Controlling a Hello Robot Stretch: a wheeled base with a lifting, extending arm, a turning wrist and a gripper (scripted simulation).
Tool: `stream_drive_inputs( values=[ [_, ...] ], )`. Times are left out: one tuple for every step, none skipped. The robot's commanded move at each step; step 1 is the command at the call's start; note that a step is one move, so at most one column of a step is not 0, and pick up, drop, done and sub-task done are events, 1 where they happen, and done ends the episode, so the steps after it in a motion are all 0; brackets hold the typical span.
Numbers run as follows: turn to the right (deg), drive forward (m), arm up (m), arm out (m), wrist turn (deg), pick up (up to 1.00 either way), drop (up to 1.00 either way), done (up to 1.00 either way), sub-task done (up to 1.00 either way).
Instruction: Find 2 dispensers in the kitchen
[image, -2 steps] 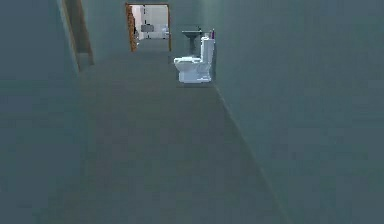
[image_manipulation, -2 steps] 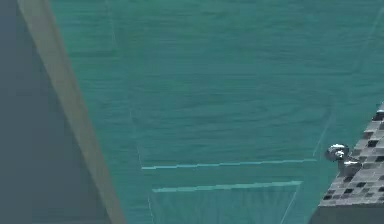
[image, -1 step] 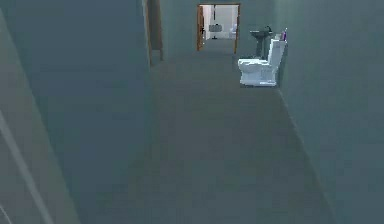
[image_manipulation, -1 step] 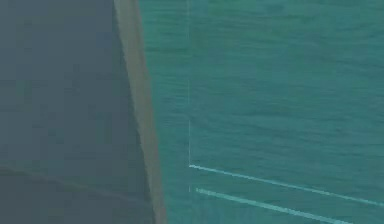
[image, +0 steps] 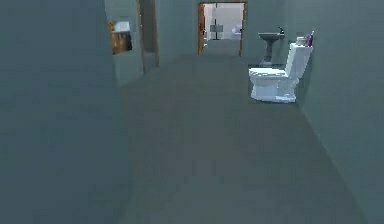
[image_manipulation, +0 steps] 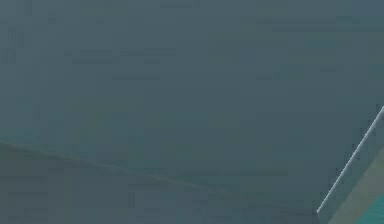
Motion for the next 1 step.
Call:
stream_drive_inputs(
  values=[
    [-3.0, 0.00, 0.00, 0.00, 0.0, 0.00, 0.00, 0.00, 0.00]
  ],
)
